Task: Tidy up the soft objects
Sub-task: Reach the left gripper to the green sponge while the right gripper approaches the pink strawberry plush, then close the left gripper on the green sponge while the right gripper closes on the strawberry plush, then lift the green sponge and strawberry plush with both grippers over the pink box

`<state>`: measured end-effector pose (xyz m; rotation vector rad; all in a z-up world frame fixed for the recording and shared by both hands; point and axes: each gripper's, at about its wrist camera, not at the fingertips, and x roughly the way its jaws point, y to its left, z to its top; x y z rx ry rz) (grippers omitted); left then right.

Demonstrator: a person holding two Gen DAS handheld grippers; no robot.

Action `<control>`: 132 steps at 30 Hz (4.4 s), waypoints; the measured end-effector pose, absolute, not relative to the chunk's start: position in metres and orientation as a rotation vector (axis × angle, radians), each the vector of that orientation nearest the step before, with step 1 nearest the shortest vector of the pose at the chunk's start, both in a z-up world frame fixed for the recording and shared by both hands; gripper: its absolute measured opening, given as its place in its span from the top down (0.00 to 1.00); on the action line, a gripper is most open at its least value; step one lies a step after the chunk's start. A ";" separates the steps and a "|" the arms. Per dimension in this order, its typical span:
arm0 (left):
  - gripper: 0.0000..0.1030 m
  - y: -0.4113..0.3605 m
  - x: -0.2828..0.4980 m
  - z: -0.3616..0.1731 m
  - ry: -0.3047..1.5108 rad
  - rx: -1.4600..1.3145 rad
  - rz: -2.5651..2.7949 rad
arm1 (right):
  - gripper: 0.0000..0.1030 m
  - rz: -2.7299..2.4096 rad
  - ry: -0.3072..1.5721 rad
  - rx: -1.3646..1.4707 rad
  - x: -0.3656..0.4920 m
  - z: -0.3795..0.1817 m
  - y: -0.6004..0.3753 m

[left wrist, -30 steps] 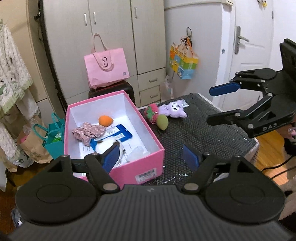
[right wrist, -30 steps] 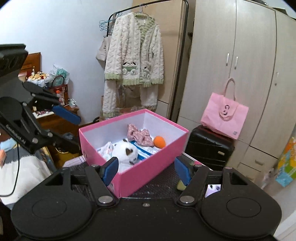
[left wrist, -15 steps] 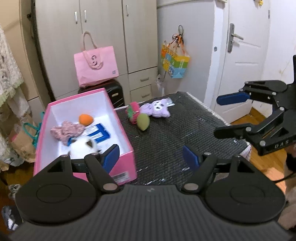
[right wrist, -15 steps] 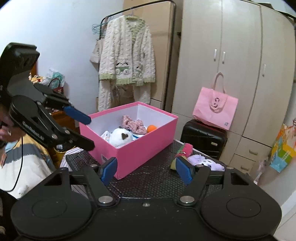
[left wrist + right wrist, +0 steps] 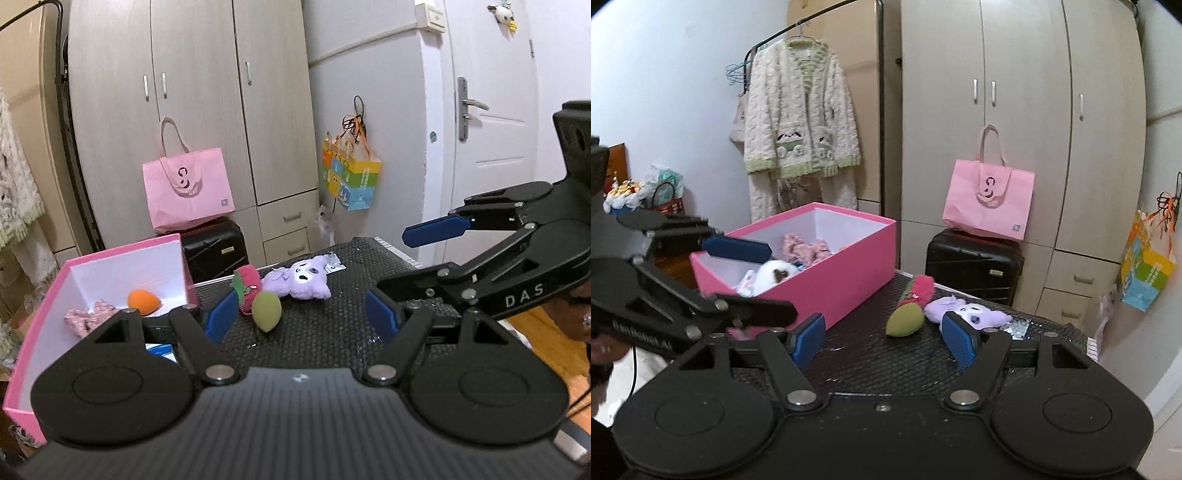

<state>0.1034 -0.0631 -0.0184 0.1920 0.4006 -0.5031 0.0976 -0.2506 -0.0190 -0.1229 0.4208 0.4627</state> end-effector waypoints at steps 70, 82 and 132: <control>0.65 -0.112 0.219 -0.113 0.580 -0.019 -0.308 | 0.66 0.669 0.685 0.006 0.282 -0.057 -0.238; 0.65 -0.095 0.176 -0.089 0.623 -0.037 -0.413 | 0.66 0.611 0.630 -0.020 0.222 -0.041 -0.249; 0.63 0.097 0.103 0.004 0.734 0.011 -0.461 | 0.66 0.952 0.733 -0.099 0.118 0.009 -0.130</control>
